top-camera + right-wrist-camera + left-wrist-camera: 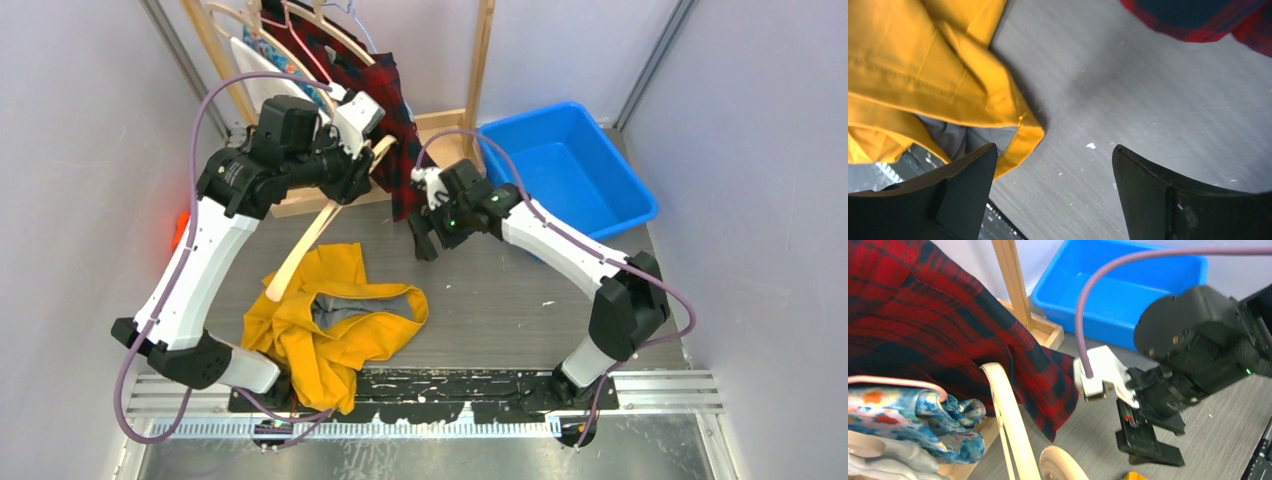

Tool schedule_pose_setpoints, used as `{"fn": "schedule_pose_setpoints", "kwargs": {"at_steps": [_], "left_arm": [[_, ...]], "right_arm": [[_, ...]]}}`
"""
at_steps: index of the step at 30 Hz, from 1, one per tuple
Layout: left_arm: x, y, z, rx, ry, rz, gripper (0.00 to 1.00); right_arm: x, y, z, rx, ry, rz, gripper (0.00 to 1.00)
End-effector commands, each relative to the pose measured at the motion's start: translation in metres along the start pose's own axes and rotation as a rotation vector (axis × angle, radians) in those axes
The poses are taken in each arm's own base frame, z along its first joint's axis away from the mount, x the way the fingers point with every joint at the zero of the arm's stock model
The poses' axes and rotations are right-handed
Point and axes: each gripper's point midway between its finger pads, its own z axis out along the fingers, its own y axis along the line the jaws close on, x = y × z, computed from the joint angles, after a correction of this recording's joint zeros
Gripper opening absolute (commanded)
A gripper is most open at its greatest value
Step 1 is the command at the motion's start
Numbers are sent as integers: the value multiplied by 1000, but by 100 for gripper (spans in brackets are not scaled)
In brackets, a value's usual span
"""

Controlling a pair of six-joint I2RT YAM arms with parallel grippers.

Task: Remove the skirt from the hanger
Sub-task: Pick up the hanger at the center of the board, then pick up the skirt from the center of the board.

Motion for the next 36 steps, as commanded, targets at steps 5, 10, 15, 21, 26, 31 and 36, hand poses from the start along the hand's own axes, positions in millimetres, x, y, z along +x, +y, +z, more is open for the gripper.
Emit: {"fn": "schedule_pose_setpoints", "kwargs": {"at_steps": [5, 10, 15, 21, 26, 31, 36], "left_arm": [[12, 9, -19, -71, -25, -57, 0], [24, 11, -19, -81, -6, -76, 0], [27, 7, -18, -65, -11, -89, 0], [28, 11, -24, -94, -12, -76, 0], [30, 16, -24, -112, -3, -78, 0], [31, 14, -36, -123, -24, -76, 0], [34, 17, -39, -141, -20, -80, 0]], "right_arm": [[62, 36, 16, -96, 135, 17, 91], [85, 37, 28, -90, 163, 28, 91], [81, 36, 45, -92, 154, 19, 91], [71, 44, 64, -122, 146, -12, 91], [71, 51, 82, -152, 162, -32, 90], [72, 53, 96, -157, 174, -34, 87], [75, 54, 101, -168, 181, -37, 85]]}}
